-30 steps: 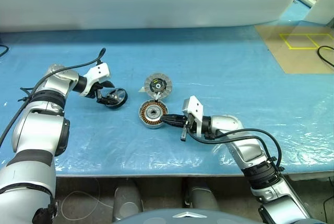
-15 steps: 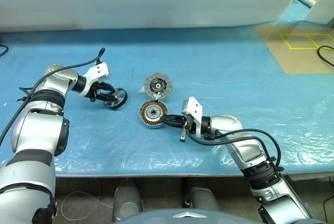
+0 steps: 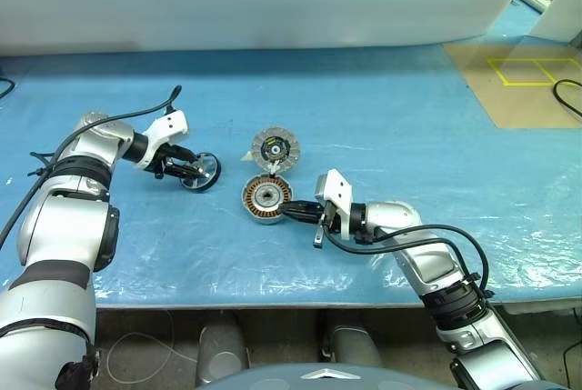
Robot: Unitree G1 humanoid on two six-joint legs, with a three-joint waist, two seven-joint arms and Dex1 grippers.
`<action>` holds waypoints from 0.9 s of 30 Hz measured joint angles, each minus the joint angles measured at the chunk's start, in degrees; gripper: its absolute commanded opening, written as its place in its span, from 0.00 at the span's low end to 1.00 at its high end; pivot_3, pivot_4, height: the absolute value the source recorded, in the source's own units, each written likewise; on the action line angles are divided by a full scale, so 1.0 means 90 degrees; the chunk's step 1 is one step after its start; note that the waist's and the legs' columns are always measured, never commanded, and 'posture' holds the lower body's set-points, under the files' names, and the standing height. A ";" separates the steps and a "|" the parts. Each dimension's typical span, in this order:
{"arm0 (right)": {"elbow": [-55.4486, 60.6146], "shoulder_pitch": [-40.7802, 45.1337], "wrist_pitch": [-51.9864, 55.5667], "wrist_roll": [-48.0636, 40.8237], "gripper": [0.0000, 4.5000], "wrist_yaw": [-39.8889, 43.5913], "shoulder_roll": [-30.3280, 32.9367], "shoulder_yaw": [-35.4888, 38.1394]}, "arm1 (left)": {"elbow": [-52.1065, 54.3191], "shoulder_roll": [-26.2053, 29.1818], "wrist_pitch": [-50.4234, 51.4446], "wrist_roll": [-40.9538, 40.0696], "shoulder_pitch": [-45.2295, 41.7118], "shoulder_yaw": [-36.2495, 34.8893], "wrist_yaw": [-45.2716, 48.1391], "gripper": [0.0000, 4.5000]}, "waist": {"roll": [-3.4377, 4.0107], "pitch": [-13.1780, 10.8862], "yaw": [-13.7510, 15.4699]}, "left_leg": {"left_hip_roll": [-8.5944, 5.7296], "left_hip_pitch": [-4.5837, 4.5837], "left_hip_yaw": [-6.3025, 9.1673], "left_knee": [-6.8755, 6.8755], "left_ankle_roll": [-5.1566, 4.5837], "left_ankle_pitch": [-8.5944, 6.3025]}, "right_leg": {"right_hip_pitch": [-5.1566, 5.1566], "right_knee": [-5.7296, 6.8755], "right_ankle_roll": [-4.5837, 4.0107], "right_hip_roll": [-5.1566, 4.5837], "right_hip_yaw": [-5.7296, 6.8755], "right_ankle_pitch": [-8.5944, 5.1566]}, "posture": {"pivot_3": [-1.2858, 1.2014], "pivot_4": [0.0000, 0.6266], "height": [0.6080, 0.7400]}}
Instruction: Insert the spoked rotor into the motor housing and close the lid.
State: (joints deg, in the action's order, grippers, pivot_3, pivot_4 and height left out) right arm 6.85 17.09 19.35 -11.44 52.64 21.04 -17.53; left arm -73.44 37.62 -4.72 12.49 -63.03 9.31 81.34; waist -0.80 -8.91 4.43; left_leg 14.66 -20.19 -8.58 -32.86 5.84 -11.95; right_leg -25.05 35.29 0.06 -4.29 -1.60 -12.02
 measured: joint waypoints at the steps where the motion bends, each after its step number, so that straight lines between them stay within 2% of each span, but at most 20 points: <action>1: 0.0000 0.0000 0.0000 0.0000 0.00 0.0000 0.0000 0.0000 | 0.0006 0.0002 0.0039 0.0002 0.0000 0.0003 0.0043 0.58 | 0.0000 0.0000 0.0000 | 0.0000 0.0000 0.0000 0.0001 0.0000 0.0000 | 0.0000 -0.0002 0.0000 0.0000 0.0000 0.0000 | 0.52 0.24 1.00; 11: 0.0000 0.0000 0.0000 0.0002 0.00 -0.0023 -0.0006 -0.0001 | 0.0030 -0.0043 -0.0021 0.0008 0.0024 0.0013 0.0070 0.58 | 0.0000 0.0000 0.0002 | 0.0000 -0.0001 0.0000 0.0011 0.0000 0.0000 | 0.0003 -0.0016 0.0001 0.0000 0.0004 0.0001 | 0.52 0.24 1.00; 12: 0.0000 0.0000 0.0000 0.0003 0.00 -0.0028 -0.0008 -0.0001 | 0.0030 -0.0071 -0.0077 0.0011 0.0035 0.0018 0.0051 0.50 | 0.0000 0.0000 0.0003 | 0.0000 -0.0001 0.0000 0.0011 0.0000 0.0000 | 0.0004 -0.0017 0.0001 0.0000 0.0004 0.0001 | 0.52 0.24 1.00; 15: 0.0000 0.0000 0.0000 0.0006 0.00 -0.0040 -0.0008 -0.0001 | 0.0090 -0.0076 -0.0135 0.0009 0.0037 0.0019 0.0113 0.33 | 0.0000 0.0000 0.0003 | -0.0001 0.0007 0.0000 0.0015 0.0000 0.0000 | 0.0011 -0.0019 0.0001 0.0000 0.0004 0.0001 | 0.52 0.24 1.00; 17: 0.0000 0.0000 0.0000 0.0012 0.00 -0.0053 -0.0010 -0.0001 | 0.0126 -0.0075 -0.0127 0.0005 0.0037 0.0019 0.0203 0.29 | 0.0000 0.0000 0.0008 | -0.0001 0.0009 0.0000 0.0015 0.0000 0.0000 | 0.0015 -0.0020 0.0001 -0.0001 0.0005 0.0001 | 0.52 0.24 1.00; 24: 0.0000 0.0002 0.0003 0.0012 0.00 -0.0064 -0.0014 0.0000 | 0.0178 -0.0056 -0.0218 -0.0002 0.0065 0.0014 0.0305 0.29 | 0.0000 0.0000 0.0013 | -0.0001 0.0007 0.0000 0.0015 0.0000 0.0000 | 0.0016 -0.0027 0.0001 -0.0001 0.0005 0.0001 | 0.52 0.24 1.00; 27: 0.0000 0.0011 0.0052 -0.0045 0.00 -0.0045 -0.0022 0.0027 | 0.0298 -0.0044 -0.0364 -0.0290 0.0177 -0.0177 0.0656 0.29 | 0.0000 0.0000 0.0014 | -0.0001 0.0005 -0.0001 0.0017 0.0000 0.0000 | 0.0015 -0.0031 0.0001 0.0000 0.0006 0.0001 | 0.52 0.24 1.00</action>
State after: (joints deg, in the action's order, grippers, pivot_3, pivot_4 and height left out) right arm 6.86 17.19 19.82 -11.85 52.24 20.85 -17.29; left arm -70.75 37.22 -8.00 9.88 -61.43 7.72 87.23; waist -0.80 -8.91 4.56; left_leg 14.66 -20.15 -8.58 -32.71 5.84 -11.95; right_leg -24.91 35.01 0.07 -4.29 -1.54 -12.01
